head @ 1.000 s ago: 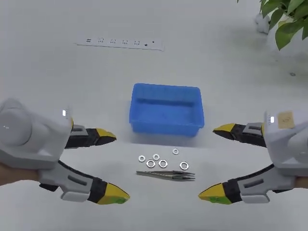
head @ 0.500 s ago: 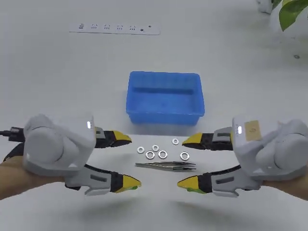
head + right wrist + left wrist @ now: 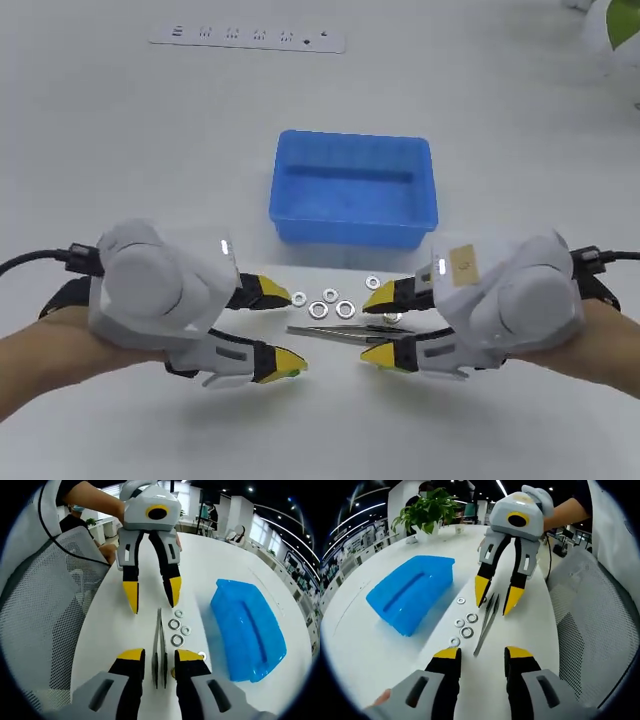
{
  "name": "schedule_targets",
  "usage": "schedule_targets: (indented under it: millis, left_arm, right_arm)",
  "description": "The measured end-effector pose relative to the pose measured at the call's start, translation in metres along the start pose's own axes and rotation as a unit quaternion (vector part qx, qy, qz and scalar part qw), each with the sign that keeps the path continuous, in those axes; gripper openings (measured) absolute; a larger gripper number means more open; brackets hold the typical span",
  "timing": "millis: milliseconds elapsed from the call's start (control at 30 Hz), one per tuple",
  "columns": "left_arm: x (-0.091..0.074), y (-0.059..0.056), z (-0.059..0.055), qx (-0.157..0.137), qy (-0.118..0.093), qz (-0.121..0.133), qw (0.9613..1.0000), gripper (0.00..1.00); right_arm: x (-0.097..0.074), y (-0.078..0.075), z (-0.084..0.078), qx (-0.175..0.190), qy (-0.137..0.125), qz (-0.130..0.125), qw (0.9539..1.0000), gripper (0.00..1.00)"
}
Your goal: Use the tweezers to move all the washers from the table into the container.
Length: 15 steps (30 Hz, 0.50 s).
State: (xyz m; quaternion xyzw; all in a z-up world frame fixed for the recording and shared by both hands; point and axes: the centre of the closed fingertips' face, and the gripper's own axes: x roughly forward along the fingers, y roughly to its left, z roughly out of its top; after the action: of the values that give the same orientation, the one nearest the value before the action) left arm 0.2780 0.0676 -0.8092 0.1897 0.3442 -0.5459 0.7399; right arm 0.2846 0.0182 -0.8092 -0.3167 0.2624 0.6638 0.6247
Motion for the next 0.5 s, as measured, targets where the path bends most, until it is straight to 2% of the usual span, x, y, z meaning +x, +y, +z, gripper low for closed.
schedule_targets:
  millis: [100, 167, 200, 300, 367, 433, 500]
  left_arm:
    - [0.0008, -0.0036, 0.0028, 0.008, -0.006, -0.004, 0.9999, 0.35]
    - [0.0028, -0.0059, 0.0019, 0.004, -0.001, -0.01, 0.9999, 0.36]
    - [0.0048, -0.0077, 0.0037, 0.015, -0.006, -0.015, 0.9998, 0.35]
    - [0.0056, -0.0044, 0.005, 0.007, -0.004, -0.014, 0.9999, 0.35]
    - [0.0071, -0.0041, 0.0058, 0.018, -0.006, -0.014, 0.9997, 0.34]
    - [0.0088, -0.0037, 0.0065, 0.026, -0.001, -0.015, 0.9995, 0.32]
    - [0.0095, -0.0041, 0.0065, 0.039, 0.006, -0.017, 0.9991, 0.3]
  right_arm:
    - [0.0018, -0.0038, -0.001, 0.0, 0.009, -0.004, 0.9999, 0.24]
    - [0.0043, -0.0031, -0.0029, -0.001, 0.016, 0.003, 0.9999, 0.23]
    - [0.0052, -0.0008, -0.0039, -0.007, 0.022, 0.01, 0.9997, 0.22]
    - [0.0054, -0.001, -0.0026, -0.021, 0.025, 0.013, 0.9994, 0.2]
    - [0.0071, 0.002, -0.0014, -0.01, 0.027, 0.024, 0.9993, 0.17]
    - [0.0082, 0.0028, -0.0014, -0.032, 0.029, 0.024, 0.9988, 0.14]
    - [0.0075, 0.005, -0.0019, -0.034, 0.033, 0.026, 0.9986, 0.13]
